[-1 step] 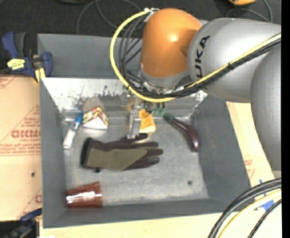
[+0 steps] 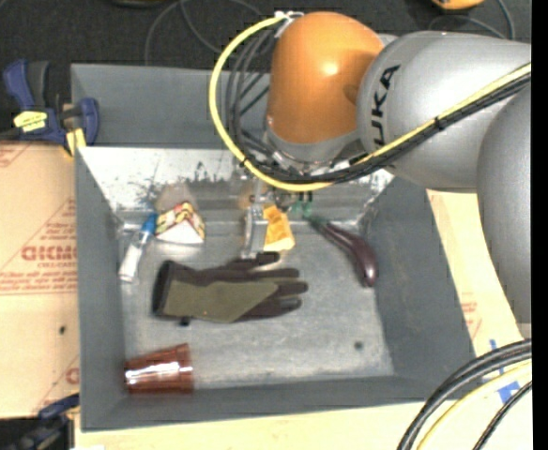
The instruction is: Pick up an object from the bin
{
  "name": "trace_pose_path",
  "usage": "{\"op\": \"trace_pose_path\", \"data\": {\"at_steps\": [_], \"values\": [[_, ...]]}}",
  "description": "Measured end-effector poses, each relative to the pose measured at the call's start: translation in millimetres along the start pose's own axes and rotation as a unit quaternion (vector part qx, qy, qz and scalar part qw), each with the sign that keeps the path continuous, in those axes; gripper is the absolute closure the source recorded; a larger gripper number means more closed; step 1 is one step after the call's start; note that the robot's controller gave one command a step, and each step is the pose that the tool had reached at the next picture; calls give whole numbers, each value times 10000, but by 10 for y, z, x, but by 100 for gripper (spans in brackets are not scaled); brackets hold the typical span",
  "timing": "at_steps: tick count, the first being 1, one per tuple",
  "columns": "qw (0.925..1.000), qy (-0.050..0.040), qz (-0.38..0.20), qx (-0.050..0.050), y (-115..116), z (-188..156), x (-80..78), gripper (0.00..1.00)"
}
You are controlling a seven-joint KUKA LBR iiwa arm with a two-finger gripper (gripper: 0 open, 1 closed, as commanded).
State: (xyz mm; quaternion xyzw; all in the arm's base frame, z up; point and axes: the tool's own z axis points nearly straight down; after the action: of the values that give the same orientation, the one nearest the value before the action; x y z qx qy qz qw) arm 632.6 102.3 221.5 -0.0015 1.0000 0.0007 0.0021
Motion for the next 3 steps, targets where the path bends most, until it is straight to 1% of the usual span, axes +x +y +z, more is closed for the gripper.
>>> {"op": "trace_pose_path", "data": {"at_steps": [1, 2, 3], "values": [[9997, -26, -254, 4, -182, 479, 70, 0], [9997, -30, -263, -2, -282, 1163, 105, 0], [9996, -49, 282, -10, -348, 1467, 104, 100]]}}
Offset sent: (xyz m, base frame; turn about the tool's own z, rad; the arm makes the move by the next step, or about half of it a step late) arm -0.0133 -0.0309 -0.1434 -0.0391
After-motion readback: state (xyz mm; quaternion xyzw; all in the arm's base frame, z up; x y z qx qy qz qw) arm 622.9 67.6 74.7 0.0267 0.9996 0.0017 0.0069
